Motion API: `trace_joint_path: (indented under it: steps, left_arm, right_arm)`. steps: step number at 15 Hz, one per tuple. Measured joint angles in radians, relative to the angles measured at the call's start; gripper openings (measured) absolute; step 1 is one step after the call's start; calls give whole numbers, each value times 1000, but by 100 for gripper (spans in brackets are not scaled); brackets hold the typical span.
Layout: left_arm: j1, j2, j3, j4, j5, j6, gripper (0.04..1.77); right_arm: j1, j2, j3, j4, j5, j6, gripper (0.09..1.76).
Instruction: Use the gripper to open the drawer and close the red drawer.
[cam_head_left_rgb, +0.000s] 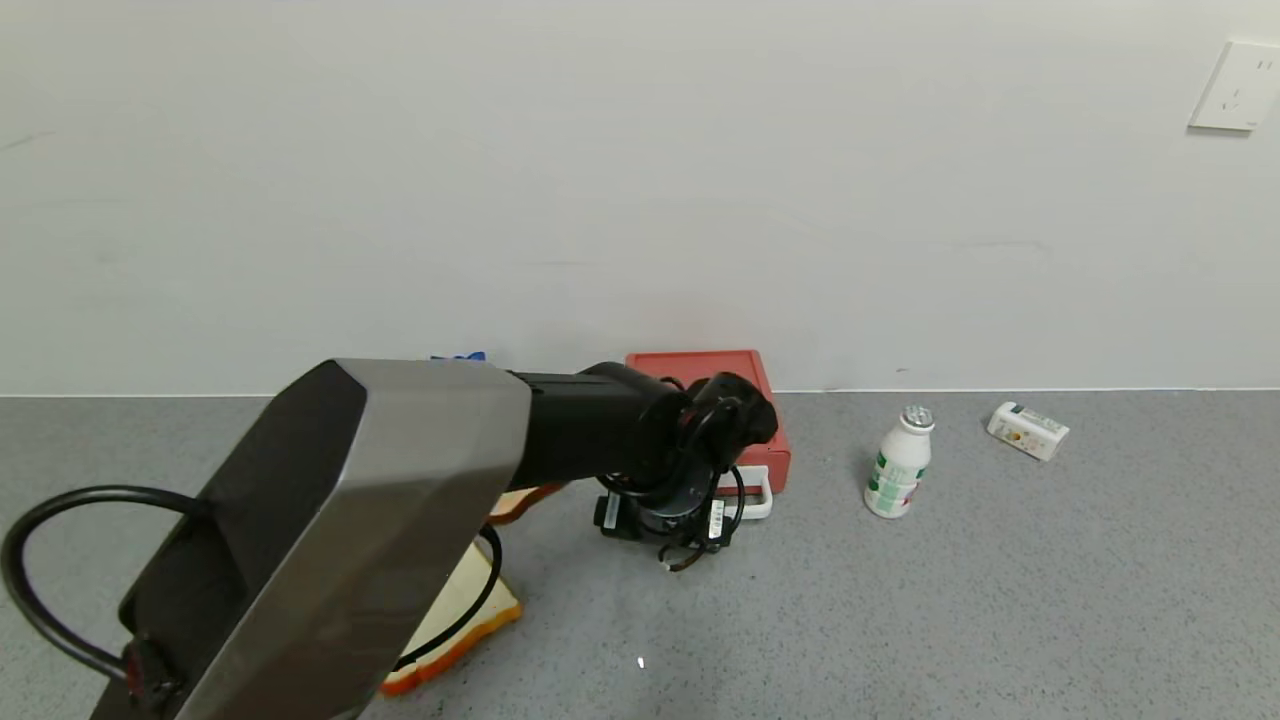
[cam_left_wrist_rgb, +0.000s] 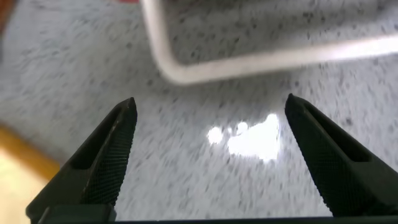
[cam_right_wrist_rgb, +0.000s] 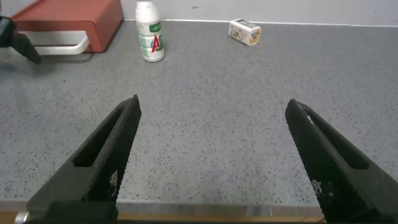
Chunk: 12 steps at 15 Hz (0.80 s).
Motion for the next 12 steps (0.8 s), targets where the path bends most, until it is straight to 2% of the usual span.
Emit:
trace_joint_path:
  steps: [4,6,10,12]
  left_arm:
    - [11,-147,21,28,-9,107,172]
    - [34,-225,34,26,-50,179,172]
    - [94,-374,67,11,-251,286,172]
    - [127,-454,126,-48,-356,343,172]
  right_arm:
    - [0,0,0,0,0,0,171]
    - [0,0,0,0,0,0,171]
    - [0,0,0,0,0,0,171]
    - [0,0,0,0,0,0,171]
